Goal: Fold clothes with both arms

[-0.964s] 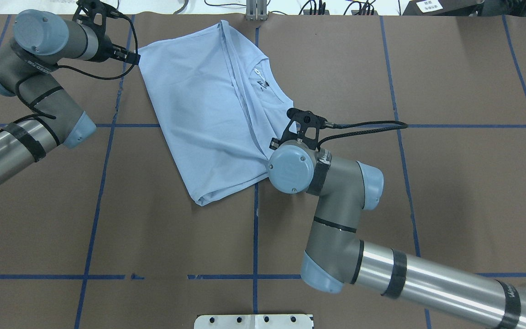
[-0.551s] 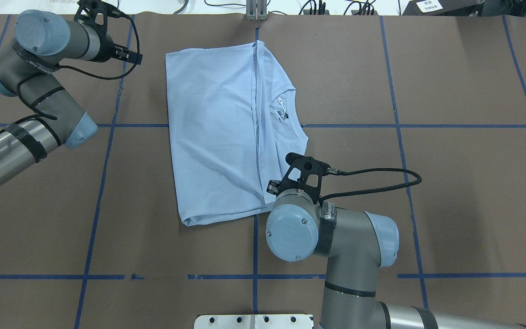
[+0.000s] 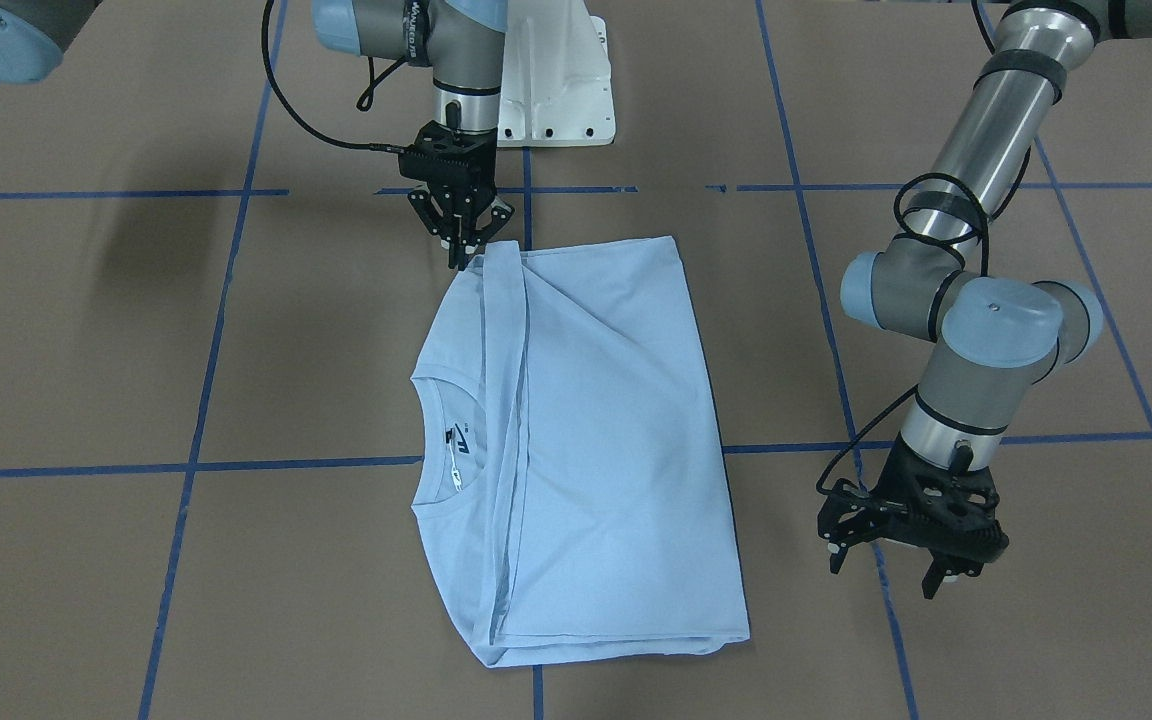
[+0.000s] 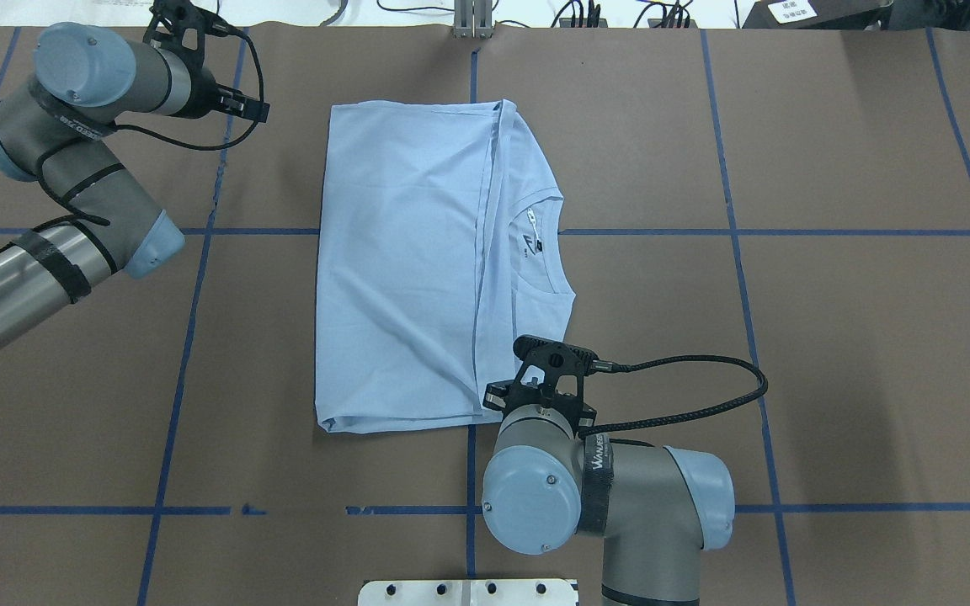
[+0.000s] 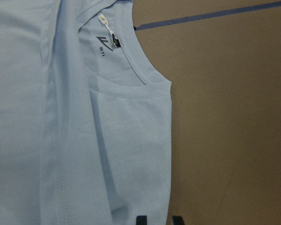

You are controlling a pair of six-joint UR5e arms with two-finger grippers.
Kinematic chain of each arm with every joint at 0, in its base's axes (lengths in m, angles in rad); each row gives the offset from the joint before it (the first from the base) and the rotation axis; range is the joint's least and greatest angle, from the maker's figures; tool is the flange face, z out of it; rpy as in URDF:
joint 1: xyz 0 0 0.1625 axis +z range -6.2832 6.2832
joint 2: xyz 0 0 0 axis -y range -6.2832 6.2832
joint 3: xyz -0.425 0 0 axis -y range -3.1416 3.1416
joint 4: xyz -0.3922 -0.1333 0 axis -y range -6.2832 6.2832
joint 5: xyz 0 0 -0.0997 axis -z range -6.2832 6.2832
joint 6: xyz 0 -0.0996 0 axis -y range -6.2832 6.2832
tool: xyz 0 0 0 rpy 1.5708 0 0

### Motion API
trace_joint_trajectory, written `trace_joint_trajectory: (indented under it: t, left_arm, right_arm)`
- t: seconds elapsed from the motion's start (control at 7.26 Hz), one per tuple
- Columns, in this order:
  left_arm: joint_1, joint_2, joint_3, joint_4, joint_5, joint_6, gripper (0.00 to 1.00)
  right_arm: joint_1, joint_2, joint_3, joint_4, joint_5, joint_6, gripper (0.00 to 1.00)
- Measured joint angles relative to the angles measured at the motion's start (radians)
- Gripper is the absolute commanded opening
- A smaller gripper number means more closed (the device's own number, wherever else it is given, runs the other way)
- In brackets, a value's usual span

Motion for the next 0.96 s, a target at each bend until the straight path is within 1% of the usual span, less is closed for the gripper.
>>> trace_joint_trajectory:
  t: [0.41, 0.55, 0.69, 0.96]
  left_arm:
    - [0.001, 0.0, -0.002, 0.0, 0.0, -0.001, 1.0]
    - [0.001, 0.0, -0.001, 0.0, 0.0, -0.001, 1.0]
    - [0.001, 0.0, -0.001, 0.0, 0.0, -0.001, 1.0]
    - [0.003, 0.0, -0.001, 0.0, 0.0, -0.004, 1.0]
  right_arm:
    - [0.004, 0.007, 0.004, 0.004, 0.023, -0.269, 1.0]
    - [0.002, 0.016, 0.004, 0.004, 0.028, -0.338, 0.95]
    - [0.001, 0.023, 0.003, 0.012, 0.039, -0.391, 0.88]
    - [-0.003, 0.02, -0.011, 0.086, 0.067, -0.482, 0.87]
